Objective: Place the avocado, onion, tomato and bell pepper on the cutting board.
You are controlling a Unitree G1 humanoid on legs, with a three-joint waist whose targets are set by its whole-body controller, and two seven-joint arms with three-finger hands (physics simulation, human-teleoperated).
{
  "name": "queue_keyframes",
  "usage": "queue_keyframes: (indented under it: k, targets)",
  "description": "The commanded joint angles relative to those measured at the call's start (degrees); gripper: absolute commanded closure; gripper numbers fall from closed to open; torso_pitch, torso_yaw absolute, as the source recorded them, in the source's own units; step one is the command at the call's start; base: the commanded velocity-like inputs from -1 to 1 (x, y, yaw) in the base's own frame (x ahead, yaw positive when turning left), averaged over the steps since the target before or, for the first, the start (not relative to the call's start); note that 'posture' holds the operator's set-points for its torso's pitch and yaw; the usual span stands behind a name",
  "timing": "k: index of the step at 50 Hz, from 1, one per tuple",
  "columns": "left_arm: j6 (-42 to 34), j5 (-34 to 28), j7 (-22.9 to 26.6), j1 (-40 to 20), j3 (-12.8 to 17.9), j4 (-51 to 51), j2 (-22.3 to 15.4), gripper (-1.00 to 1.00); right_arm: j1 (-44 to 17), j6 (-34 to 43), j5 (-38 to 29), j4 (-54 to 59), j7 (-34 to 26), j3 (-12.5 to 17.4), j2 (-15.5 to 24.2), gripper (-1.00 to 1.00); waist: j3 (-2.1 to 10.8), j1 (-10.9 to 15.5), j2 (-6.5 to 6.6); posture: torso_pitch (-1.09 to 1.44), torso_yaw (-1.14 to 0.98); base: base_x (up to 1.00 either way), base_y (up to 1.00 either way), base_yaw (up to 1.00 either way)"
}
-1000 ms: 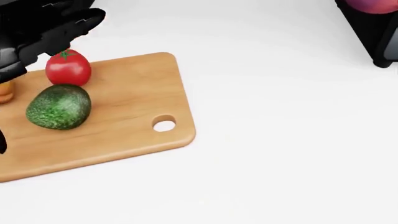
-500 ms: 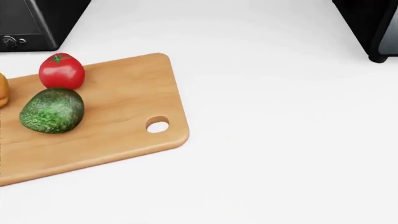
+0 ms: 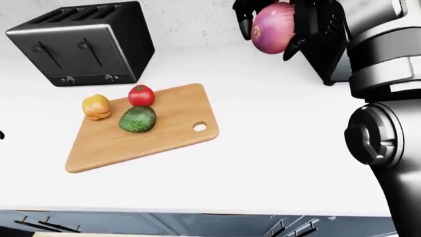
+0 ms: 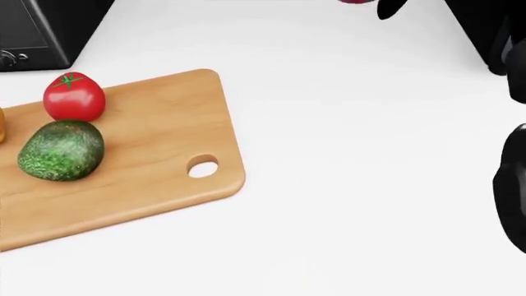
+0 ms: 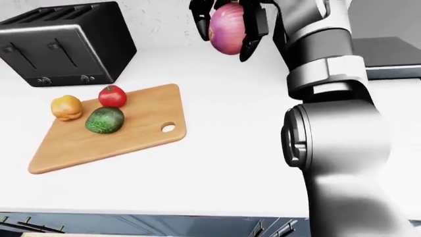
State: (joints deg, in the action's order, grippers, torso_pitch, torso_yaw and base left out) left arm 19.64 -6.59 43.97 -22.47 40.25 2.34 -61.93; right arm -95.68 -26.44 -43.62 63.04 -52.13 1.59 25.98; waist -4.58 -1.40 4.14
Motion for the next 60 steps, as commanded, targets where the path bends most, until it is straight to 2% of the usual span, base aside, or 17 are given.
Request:
queue_keyframes:
  k: [1, 11, 25, 45, 60]
  targets:
    - [0.86, -0.35, -2.43, -0.59, 1.12, 0.95, -1.39, -1.00, -2.44, 0.13, 0.92, -2.16, 2.04, 0.75, 0.07, 1.00, 1.58, -0.11, 0.22, 0.00, 0.00, 0.00, 0.00, 0.00]
    - [1.53, -0.39, -4.71, 0.23, 1.28, 4.59, -2.70, -1.00, -1.03, 2.79, 1.52, -2.49, 6.17, 0.25, -4.18, 1.00, 1.90, -0.24, 0.46, 0.00, 0.00, 0.00, 0.00, 0.00]
    - [2.45, -0.80, -5.68, 1.16, 1.32, 5.83, -2.18, -1.00, 2.08, 6.98, 0.96, -4.39, 11.38, -1.53, -10.51, 1.00, 1.98, -0.30, 0.92, 0.00, 0.00, 0.00, 0.00, 0.00]
    - [2.81, -0.87, -5.45, 2.42, 2.42, 5.45, -1.27, -1.00, 5.19, 11.76, 0.98, -11.30, 10.25, -3.31, -17.71, 1.00, 2.00, -0.44, 1.29, 0.00, 0.00, 0.00, 0.00, 0.00]
    - [3.02, -0.99, -5.40, 2.62, 2.51, 5.40, -1.01, -1.00, 8.26, 13.07, 0.42, -13.10, 14.25, -4.41, -22.50, 1.00, 2.19, -0.44, 1.57, 0.00, 0.00, 0.00, 0.00, 0.00]
